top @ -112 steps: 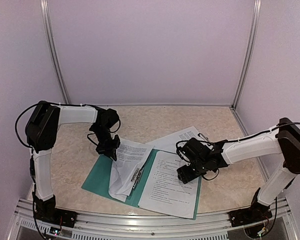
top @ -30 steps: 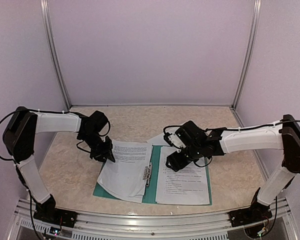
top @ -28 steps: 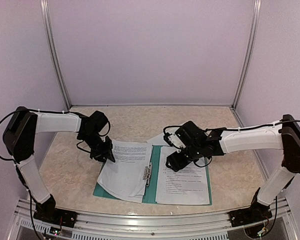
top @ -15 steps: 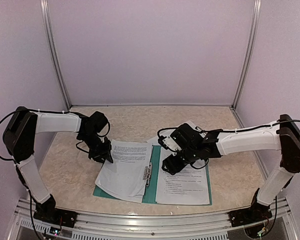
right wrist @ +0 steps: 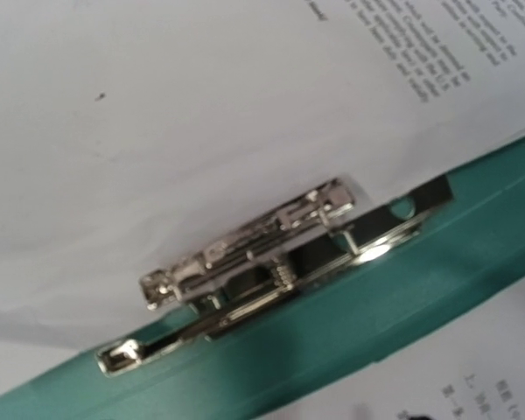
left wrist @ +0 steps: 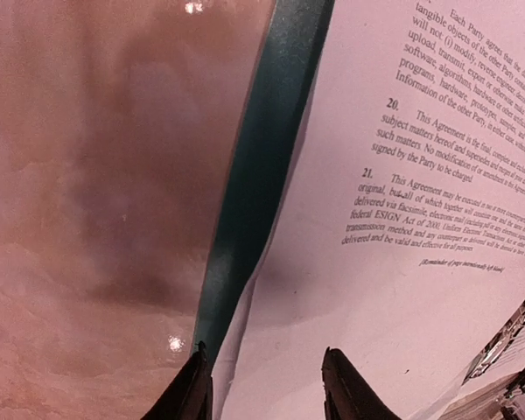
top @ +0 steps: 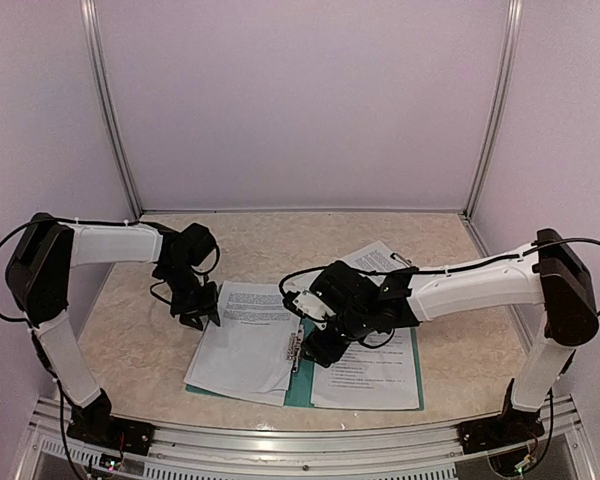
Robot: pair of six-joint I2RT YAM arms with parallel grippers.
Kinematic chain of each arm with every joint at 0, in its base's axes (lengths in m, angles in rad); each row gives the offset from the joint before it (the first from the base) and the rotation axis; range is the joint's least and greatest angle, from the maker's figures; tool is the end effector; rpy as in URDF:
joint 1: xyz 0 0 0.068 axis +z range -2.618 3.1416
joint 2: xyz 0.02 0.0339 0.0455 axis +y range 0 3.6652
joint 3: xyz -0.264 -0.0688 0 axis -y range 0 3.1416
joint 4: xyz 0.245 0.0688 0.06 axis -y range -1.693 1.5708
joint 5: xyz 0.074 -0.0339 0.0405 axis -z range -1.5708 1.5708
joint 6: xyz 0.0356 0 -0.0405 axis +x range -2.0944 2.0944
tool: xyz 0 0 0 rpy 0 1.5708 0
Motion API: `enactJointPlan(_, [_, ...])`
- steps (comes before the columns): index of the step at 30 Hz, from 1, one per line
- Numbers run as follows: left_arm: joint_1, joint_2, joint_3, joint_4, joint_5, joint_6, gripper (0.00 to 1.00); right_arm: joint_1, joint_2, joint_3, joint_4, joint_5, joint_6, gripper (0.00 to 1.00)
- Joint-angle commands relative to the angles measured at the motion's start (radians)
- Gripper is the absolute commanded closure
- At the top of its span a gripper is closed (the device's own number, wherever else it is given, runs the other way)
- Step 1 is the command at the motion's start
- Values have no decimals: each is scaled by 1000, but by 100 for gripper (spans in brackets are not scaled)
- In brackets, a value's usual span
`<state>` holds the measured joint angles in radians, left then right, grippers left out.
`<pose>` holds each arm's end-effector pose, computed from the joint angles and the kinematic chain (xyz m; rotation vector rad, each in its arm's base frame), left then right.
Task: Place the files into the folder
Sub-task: Place the file on the spring clip of the folder.
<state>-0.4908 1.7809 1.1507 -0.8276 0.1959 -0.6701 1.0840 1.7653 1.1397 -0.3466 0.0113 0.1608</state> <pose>0.2795 -0.1572 0.1676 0.2611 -3.0977 0.3519 0.1718 0.3238 0.1871 -1.1590 2.3402 0.4578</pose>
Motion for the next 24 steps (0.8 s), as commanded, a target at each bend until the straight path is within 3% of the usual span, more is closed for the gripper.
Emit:
enactJointPlan(1, [-34, -70, 52, -80, -163, 9, 53, 3, -2, 6, -6, -8, -3, 31])
enactJointPlan(4, [-73, -105, 70, -51, -175, 25, 49, 3, -7, -5, 7, -9, 6, 32])
enactJointPlan(14, [-136, 12, 51, 197, 137, -27, 48, 18, -64, -79, 90, -39, 31, 33])
enactJointPlan(24, [-141, 35, -51, 286, 173, -83, 50, 103, 17, -25, 58, 56, -54, 42])
